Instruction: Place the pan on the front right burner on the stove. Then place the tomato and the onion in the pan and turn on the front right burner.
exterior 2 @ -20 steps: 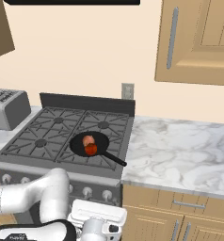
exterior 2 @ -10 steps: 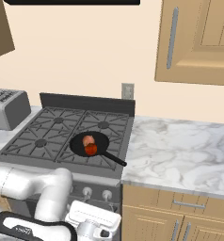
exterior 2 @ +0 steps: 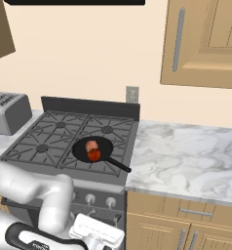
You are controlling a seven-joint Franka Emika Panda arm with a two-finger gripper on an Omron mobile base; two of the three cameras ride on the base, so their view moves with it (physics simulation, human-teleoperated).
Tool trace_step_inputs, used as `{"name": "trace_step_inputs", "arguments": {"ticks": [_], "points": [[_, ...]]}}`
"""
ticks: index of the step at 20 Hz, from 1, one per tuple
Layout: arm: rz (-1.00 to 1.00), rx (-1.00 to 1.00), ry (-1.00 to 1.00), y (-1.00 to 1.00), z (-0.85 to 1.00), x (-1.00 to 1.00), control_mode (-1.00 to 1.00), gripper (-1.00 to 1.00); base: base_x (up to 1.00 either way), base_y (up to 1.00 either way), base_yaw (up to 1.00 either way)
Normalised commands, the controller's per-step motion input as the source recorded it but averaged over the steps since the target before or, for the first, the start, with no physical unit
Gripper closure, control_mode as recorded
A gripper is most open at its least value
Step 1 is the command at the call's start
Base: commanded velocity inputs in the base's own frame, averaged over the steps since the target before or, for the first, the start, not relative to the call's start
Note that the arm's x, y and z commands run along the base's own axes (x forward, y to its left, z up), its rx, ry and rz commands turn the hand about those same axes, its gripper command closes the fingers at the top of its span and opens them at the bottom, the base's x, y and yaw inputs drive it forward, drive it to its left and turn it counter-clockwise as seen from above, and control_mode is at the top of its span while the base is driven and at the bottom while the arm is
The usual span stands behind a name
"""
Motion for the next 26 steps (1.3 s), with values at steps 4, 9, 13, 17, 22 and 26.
{"name": "trace_step_inputs", "arguments": {"ticks": [4, 9, 13, 17, 22, 26], "points": [[0.00, 0.00, -0.03, 0.00, -0.34, 0.20, -1.00, -1.00, 0.00, 0.00, 0.00], [0.00, -0.07, 0.00, -0.13, -0.19, 0.34, -1.00, -1.00, 0.00, 0.00, 0.00], [0.00, -0.10, 0.00, -0.09, -0.22, 0.32, -1.00, -1.00, 0.00, 0.00, 0.00], [0.00, -0.05, 0.00, 0.00, -0.39, 0.16, -1.00, -1.00, 0.00, 0.00, 0.00], [0.04, -0.10, 0.01, 0.03, -0.45, 0.13, -1.00, -1.00, 0.00, 0.00, 0.00], [0.05, -0.04, 0.00, 0.11, -0.07, 0.17, -1.00, -1.00, 0.00, 0.00, 0.00]]}}
